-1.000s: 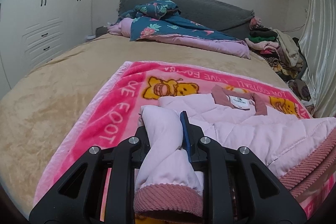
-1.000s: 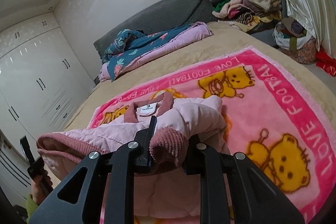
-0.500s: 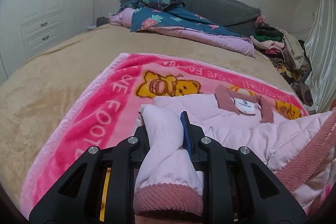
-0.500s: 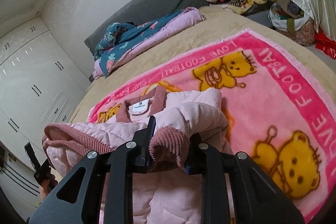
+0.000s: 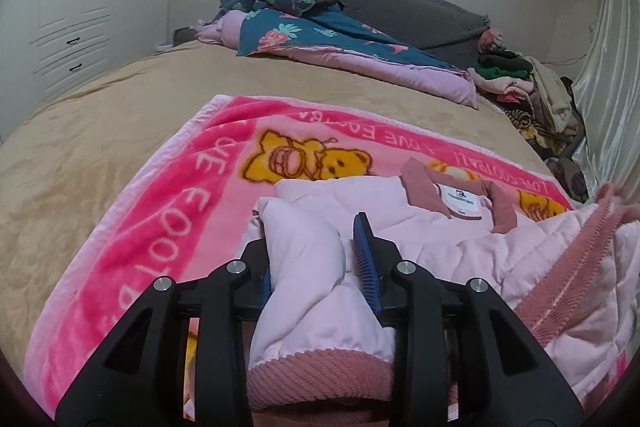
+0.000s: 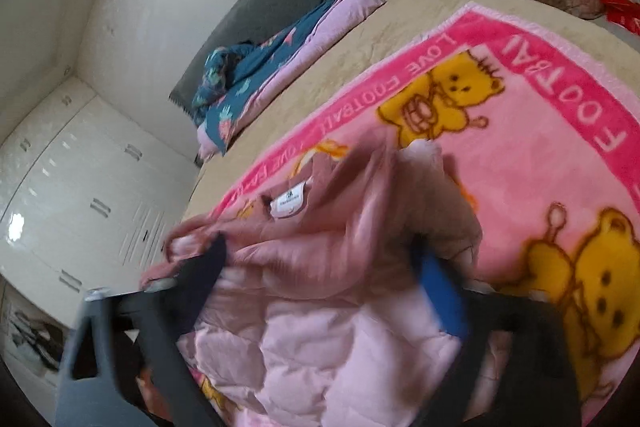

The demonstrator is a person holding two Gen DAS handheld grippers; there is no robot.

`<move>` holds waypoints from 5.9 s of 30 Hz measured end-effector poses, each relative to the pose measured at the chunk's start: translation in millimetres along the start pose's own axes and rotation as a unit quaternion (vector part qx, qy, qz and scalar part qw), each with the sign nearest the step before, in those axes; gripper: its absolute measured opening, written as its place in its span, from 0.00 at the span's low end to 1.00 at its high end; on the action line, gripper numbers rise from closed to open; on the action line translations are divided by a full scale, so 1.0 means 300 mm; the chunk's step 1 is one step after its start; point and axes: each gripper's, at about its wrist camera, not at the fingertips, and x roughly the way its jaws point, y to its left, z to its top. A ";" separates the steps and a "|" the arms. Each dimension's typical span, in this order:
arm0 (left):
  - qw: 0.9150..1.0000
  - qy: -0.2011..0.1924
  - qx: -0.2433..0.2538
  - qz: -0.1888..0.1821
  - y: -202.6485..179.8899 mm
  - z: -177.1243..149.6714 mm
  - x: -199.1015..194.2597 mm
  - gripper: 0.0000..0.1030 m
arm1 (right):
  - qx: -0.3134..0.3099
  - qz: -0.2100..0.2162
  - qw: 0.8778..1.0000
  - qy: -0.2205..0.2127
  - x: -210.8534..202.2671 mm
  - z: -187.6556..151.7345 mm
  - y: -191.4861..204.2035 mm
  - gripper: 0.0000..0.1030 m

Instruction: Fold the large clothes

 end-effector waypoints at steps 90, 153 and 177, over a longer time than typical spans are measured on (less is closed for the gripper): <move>0.997 0.047 0.039 0.047 0.001 -0.070 0.293 0.24 | -0.185 -0.242 0.952 0.028 0.517 -0.070 -0.127 0.36; 0.964 0.106 -0.226 -0.087 0.174 -0.310 0.068 0.91 | -0.022 -0.149 0.989 0.003 0.112 -0.378 -0.146 0.96; 0.948 0.108 -0.289 -0.081 0.165 -0.301 0.221 0.92 | 0.096 -0.116 0.988 0.030 0.274 -0.292 -0.300 0.96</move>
